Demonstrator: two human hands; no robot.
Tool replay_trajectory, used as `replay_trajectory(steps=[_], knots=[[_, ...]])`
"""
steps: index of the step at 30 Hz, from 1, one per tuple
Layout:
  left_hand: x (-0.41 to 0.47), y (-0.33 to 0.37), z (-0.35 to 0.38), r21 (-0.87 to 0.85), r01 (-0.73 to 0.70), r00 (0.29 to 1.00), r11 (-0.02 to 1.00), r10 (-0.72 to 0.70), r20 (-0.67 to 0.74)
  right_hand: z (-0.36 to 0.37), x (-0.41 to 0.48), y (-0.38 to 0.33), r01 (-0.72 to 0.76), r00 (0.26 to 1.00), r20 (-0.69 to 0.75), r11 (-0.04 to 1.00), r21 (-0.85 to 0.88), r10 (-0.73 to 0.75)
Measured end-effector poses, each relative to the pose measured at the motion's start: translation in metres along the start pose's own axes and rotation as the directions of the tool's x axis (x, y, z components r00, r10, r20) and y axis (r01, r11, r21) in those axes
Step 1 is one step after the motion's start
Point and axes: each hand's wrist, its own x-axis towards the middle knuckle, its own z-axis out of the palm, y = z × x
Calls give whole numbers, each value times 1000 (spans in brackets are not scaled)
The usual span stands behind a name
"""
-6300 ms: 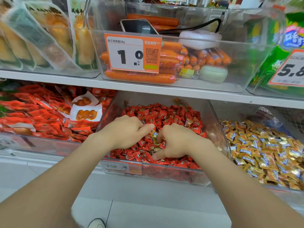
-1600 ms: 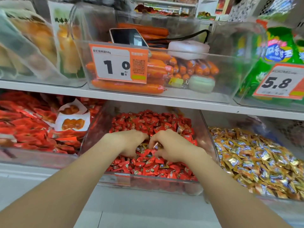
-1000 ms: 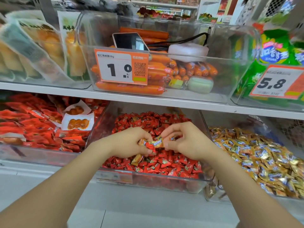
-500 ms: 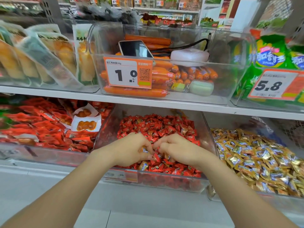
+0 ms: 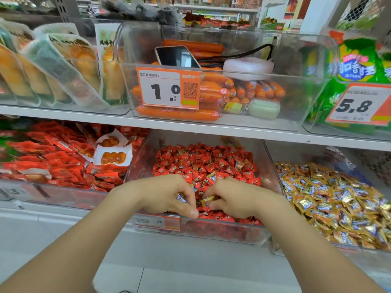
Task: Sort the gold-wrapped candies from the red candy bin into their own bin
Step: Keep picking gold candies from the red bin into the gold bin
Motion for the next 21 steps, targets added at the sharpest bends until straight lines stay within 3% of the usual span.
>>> replay_trajectory(steps=[7, 9, 12, 14, 17, 21], knots=[[-4, 2, 0, 39, 50, 998, 998, -49, -36, 3, -5, -2, -29, 998, -57, 999, -33, 27], [-3, 5, 0, -1, 79, 984, 997, -78, -158, 3, -5, -3, -19, 997, -71, 1000, -13, 18], [3, 5, -1, -8, 138, 884, 990, -126, -449, 1, -6, -4, -29, 996, -82, 999, 33, 32], [6, 0, -3, 10, 193, 838, 981, -159, -522, -1, -8, -6, -8, 991, -133, 999, 49, 14], [13, -15, -4, -24, 236, 822, 971, -213, -528, -8, -12, -8, 1, 969, -244, 979, 202, 49], [27, -25, -6, 22, 186, 828, 982, -144, -543, -15, -17, -11, -38, 923, -318, 872, 489, 218]])
